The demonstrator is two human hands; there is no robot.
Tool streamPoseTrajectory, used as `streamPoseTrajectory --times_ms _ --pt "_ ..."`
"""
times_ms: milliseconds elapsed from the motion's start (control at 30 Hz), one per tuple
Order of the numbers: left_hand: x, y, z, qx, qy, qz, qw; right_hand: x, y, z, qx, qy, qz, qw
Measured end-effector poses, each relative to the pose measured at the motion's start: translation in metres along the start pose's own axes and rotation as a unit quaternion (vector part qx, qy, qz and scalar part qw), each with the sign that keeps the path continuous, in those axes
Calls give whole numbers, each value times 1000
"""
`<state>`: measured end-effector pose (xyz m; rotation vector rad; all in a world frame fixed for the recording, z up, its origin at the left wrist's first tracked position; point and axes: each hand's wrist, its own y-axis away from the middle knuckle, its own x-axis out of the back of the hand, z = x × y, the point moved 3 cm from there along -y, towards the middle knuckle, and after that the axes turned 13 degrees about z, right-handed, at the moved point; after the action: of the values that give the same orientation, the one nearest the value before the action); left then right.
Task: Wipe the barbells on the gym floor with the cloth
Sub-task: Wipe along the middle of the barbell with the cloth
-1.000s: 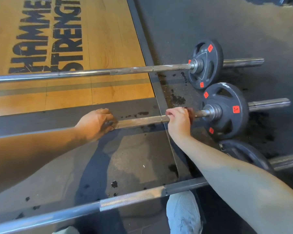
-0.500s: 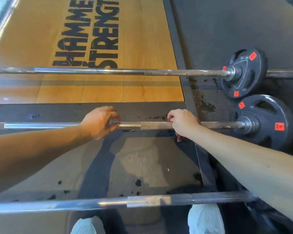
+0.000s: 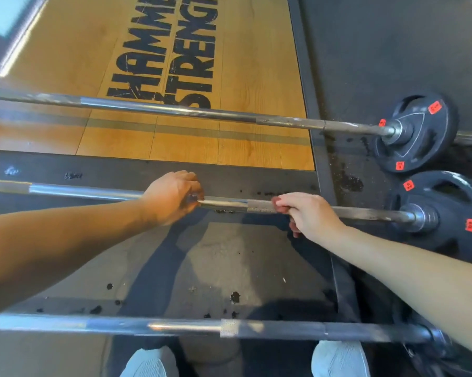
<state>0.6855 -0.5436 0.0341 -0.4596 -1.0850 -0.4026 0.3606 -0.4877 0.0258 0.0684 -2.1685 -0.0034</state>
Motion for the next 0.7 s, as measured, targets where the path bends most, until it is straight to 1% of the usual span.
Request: streamPoseTrajectory --times_ms 33,100,133,200,267,333,400,467,600,700 --pt "1 1 -2 2 -5 0 1000 -6 -3 -7 32 4 29 999" --pt "1 2 -2 4 -5 1 1000 -32 -12 -37 133 3 70 989" --pt "1 2 -2 6 -5 3 1000 -47 -16 -55 178 9 71 981" --pt "1 4 0 8 0 10 1000 -64 -18 -82 239 26 52 969" --pt "0 3 0 3 -1 16 1000 -56 -17 -72 290 58 31 955" --pt "0 4 -1 3 -5 16 1000 -32 -9 -38 302 96 11 948" --pt "0 5 -2 -1 -8 15 1000 -8 0 -2 282 125 15 951" --pt "0 6 -3 -1 -9 17 1000 -3 2 12 271 129 21 954" --pt "-2 3 -2 -4 -15 14 1000 -21 -3 -8 267 118 43 956" --pt "-2 2 -2 1 -17 12 1000 -45 -13 -49 278 63 35 958"
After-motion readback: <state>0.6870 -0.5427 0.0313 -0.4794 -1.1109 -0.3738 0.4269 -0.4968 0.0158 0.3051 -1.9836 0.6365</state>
